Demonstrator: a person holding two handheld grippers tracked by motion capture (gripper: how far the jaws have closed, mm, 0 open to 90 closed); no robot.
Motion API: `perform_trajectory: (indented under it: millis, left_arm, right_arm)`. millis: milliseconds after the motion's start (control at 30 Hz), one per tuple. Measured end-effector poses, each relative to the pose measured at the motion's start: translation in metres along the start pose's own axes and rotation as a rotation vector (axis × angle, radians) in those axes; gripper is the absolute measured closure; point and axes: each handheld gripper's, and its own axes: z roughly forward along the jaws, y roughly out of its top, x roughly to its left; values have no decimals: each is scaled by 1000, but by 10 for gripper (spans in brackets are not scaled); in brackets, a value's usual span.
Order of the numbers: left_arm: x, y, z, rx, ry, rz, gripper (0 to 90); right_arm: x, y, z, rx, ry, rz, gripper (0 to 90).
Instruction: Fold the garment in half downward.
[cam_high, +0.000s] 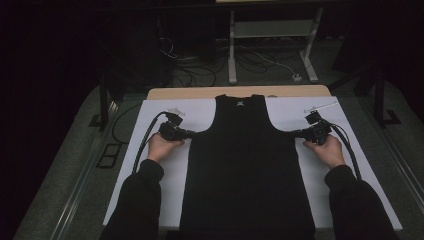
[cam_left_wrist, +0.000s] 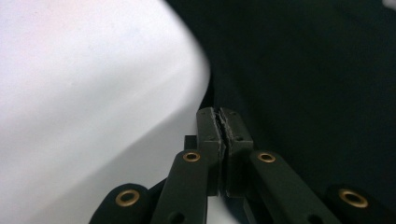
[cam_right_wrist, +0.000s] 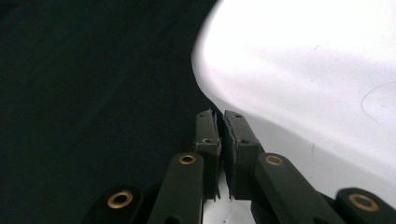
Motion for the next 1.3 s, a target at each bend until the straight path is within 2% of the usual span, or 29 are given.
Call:
perform_trajectory:
  millis: [67, 300, 367, 500, 567, 667, 767, 900, 933, 1067, 1100, 1300]
  left_arm:
    - [-2, 2, -3, 3, 7, 12, 866]
    - [-6, 1, -12, -21, 16, -1, 868]
    - [-8, -1, -14, -41, 11, 4, 868]
    - [-9, -6, -17, -75, -3, -20, 868]
    - [-10, -8, -18, -90, 0, -30, 868]
    - [-11, -12, -22, -133, -20, -44, 868]
    - [-12, -14, -24, -131, -6, -47, 868]
    - [-14, -19, -31, -162, -4, -68, 868]
    - [-14, -23, -32, -168, -11, -82, 868]
    - [-16, -30, -34, -154, -13, -89, 868]
    - [-17, -31, -35, -161, -14, -95, 867]
    - [-22, -32, -44, -190, -32, -116, 867]
  right_arm:
    - [-1, 0, -3, -11, 19, 17, 838]
    - [-2, -3, -16, -66, 74, 33, 840]
    - [-1, -6, -21, -78, 91, 37, 840]
    - [1, -10, -24, -82, 105, 39, 840]
    - [1, -15, -27, -110, 144, 44, 840]
    - [2, -17, -29, -119, 165, 46, 841]
    - [4, -22, -32, -124, 175, 47, 841]
    - [6, -27, -36, -136, 186, 54, 841]
    - [6, -28, -37, -135, 186, 51, 841]
    - [7, -31, -43, -146, 194, 54, 841]
    - [7, -34, -46, -163, 210, 70, 841]
    - [9, -43, -50, -154, 208, 78, 841]
